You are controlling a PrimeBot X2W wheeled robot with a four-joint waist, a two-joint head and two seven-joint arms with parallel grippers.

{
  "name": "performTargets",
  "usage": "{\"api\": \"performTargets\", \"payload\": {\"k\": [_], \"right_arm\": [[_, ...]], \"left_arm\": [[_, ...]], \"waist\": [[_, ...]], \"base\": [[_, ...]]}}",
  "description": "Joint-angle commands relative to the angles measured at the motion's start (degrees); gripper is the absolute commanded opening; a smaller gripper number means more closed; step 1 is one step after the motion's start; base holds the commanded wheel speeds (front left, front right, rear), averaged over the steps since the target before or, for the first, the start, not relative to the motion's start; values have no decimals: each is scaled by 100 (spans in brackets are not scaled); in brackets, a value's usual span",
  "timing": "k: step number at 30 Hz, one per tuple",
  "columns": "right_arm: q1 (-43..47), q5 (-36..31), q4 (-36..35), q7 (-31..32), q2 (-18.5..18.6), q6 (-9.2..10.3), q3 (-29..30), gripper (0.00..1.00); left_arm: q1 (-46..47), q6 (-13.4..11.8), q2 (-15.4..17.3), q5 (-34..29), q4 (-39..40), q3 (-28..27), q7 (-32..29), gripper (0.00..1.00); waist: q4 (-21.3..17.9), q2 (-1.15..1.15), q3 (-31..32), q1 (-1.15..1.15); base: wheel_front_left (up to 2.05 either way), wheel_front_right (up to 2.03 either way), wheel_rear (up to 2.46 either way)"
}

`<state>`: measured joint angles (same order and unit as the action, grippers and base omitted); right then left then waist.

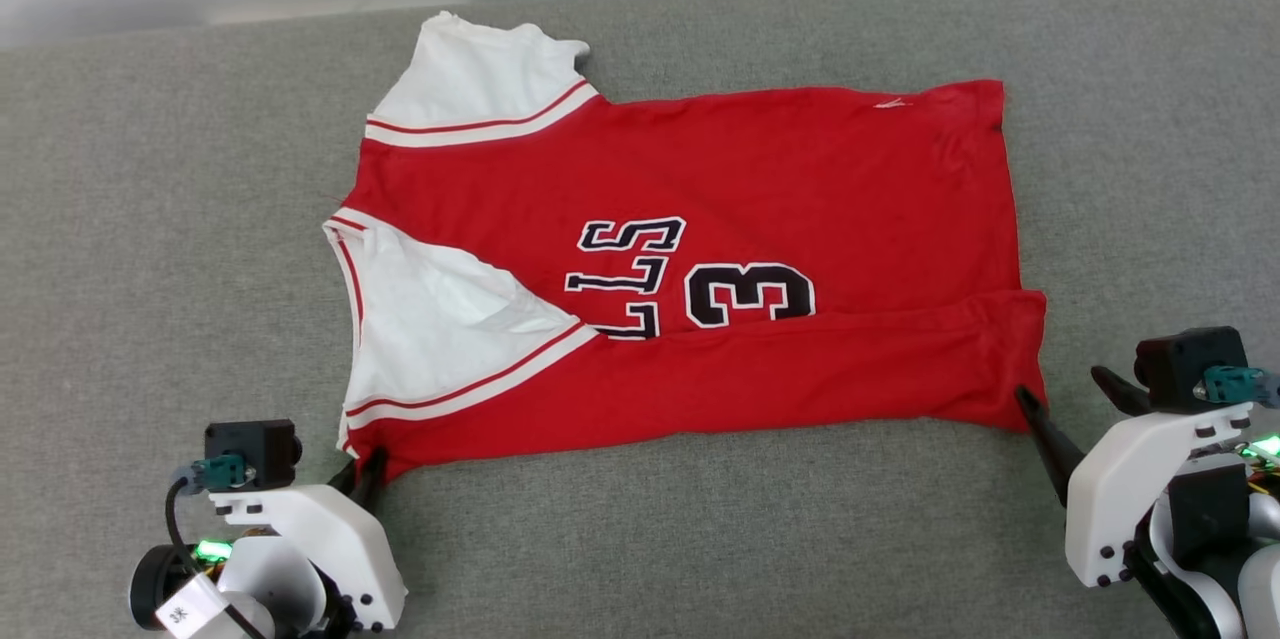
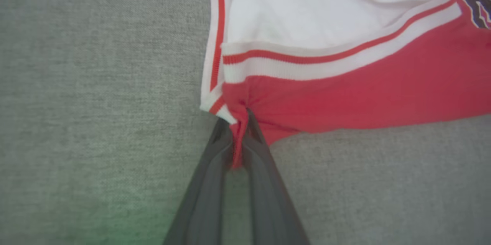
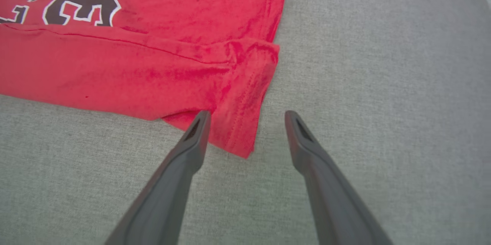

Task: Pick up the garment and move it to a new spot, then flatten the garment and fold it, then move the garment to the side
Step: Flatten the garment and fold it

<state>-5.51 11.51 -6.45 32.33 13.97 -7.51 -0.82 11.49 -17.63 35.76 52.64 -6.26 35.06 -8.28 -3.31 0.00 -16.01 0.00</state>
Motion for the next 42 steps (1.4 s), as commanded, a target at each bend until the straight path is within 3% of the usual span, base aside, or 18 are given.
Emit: {"api": "performTargets", "payload": {"k": [1, 9, 18, 27, 28, 29, 30, 42], "right_arm": [[48, -39, -32, 20, 43, 4, -11, 100], [14, -153, 170, 225, 288, 4, -34, 100], [-337, -249, 920, 360, 97, 4, 102, 100], [-365, -318, 1665, 483, -108, 3, 198, 100], [-344, -296, 1747, 518, -117, 3, 181, 77], [-318, -275, 1821, 545, -127, 3, 175, 27], [-298, -255, 1885, 547, -122, 3, 178, 0], [-101, 47, 1740, 463, 167, 8, 397, 0]], "left_arm": [[-213, 55, -97, 55, -154, 176, -75, 0], [-149, 128, -47, -64, 265, -35, 446, 0], [-134, -9, 98, -227, 1046, -36, 475, 0], [-80, 2, 147, -302, 1295, 9, 478, 0], [-88, 6, 164, -304, 1292, 14, 473, 0], [-96, 16, 171, -303, 1289, 19, 472, 0], [-106, 25, 179, -297, 1285, 25, 468, 0], [-524, 110, 498, -215, 1167, 118, 359, 0]], "waist": [[54, 0, 73, 0], [296, 0, 243, 0], [562, 0, 77, 0], [742, 0, -124, 0], [747, 0, -130, 0], [751, 0, -131, 0], [754, 0, -127, 0], [566, 0, 388, 0]], "base": [[0, 0, 0], [0, 0, 0], [0, 0, 0], [0, 0, 0], [0, 0, 0], [0, 0, 0], [0, 0, 0], [0, 0, 0]]}}
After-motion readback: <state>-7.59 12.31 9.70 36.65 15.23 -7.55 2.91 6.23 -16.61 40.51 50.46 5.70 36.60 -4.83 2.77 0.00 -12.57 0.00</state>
